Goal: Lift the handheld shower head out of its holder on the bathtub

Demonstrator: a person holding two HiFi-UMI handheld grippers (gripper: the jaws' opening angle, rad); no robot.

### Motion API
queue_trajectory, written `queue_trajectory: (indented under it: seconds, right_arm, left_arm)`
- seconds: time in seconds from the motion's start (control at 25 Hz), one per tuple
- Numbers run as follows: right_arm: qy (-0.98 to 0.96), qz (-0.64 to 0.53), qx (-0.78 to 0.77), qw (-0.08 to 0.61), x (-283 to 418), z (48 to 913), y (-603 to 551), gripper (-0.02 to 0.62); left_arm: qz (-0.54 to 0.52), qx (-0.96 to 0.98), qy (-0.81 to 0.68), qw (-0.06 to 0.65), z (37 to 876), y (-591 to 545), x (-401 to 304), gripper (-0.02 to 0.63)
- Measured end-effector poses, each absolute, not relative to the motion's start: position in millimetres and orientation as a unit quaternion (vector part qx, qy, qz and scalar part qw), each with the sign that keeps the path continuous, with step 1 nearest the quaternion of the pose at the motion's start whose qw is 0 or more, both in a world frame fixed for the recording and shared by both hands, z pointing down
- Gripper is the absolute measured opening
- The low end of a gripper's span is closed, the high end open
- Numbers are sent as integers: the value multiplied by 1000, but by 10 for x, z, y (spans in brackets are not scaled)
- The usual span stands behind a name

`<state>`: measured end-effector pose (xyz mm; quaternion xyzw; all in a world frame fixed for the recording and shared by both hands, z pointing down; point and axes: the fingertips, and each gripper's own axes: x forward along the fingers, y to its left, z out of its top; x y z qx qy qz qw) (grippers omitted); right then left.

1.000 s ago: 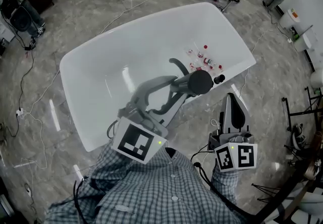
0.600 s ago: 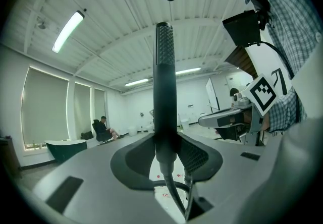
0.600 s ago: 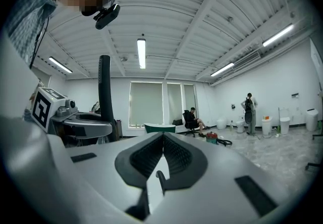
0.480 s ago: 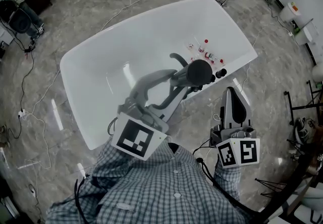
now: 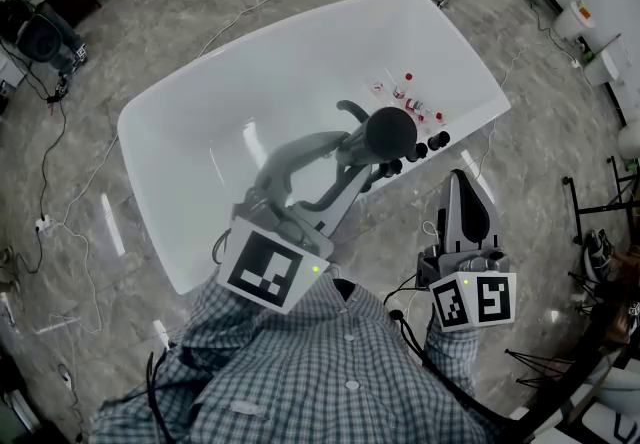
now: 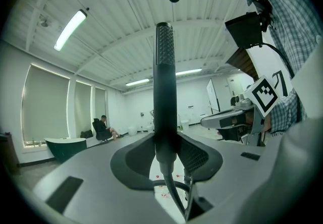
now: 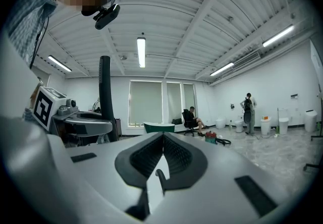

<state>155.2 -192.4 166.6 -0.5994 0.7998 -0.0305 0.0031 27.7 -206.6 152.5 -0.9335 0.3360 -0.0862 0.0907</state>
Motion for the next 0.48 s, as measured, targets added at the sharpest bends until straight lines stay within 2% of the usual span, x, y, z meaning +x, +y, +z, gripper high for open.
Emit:
queue_trajectory:
  seconds: [0.48]
  right_arm:
    - [801, -32, -598, -2, 1527, 1710, -1877, 17]
  left_arm:
    - [-81, -934, 337, 84, 1576, -2036, 250, 124]
